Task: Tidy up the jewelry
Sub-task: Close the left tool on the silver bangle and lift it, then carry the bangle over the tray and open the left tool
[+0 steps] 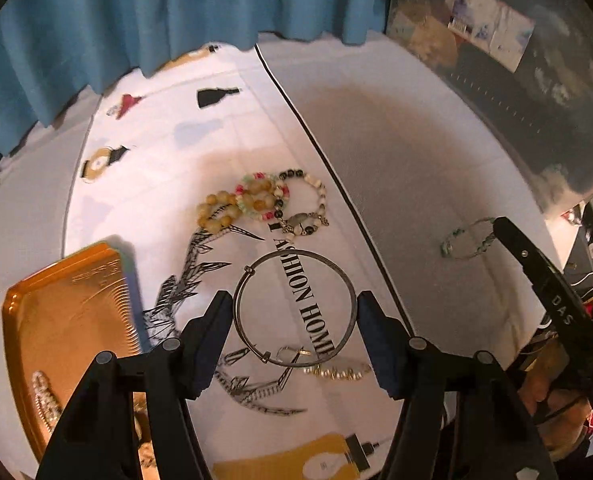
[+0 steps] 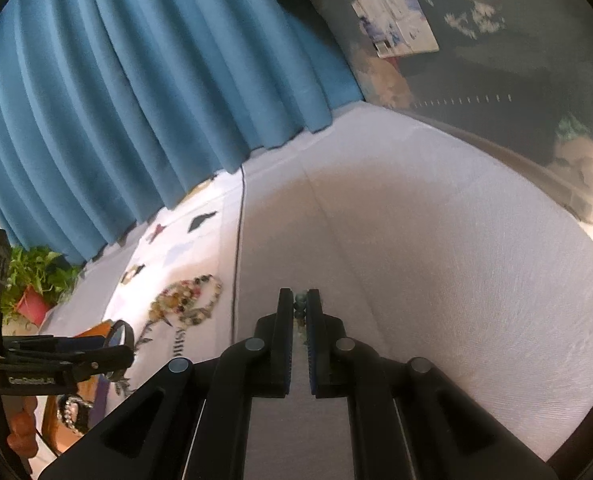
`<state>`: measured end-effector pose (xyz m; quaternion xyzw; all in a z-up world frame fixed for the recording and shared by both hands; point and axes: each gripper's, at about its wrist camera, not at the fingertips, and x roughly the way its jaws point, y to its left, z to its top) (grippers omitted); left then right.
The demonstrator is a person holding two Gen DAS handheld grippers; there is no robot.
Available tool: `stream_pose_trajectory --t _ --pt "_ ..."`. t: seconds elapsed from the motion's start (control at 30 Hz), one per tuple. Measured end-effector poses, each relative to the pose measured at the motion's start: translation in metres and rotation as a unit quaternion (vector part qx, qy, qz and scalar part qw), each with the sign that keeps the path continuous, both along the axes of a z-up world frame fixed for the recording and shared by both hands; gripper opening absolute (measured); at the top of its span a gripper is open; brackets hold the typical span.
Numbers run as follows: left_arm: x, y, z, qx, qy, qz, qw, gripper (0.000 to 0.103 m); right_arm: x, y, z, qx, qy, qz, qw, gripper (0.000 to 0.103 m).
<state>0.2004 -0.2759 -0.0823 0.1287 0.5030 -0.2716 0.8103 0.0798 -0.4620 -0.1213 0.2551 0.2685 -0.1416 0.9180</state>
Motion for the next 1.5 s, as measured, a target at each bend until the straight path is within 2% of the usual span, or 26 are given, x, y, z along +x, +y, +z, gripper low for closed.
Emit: stream_pose_trajectory --t 0.27,0.73,1.2,1.5 --pt "-0.016 0.023 0.033 -0.019 -0.022 0.008 0.9995 0.059 -0.01 0.003 0.019 0.004 -0.012 0.004 1.0 0.007" --pt "-0.041 0.071 0.068 -0.047 -0.039 0.042 0.9972 0.059 -0.033 0.021 0.053 -0.012 -0.022 0.021 0.999 0.007" --pt "-0.045 0.146 0.076 -0.069 -0.043 0.096 0.992 0.059 -0.038 0.06 0.068 -0.046 0.001 0.049 0.998 0.007" --pt "-0.04 0.191 0.078 -0.08 -0.055 0.116 0.9884 0.059 -0.019 0.118 0.086 -0.064 0.002 0.112 0.992 0.007"
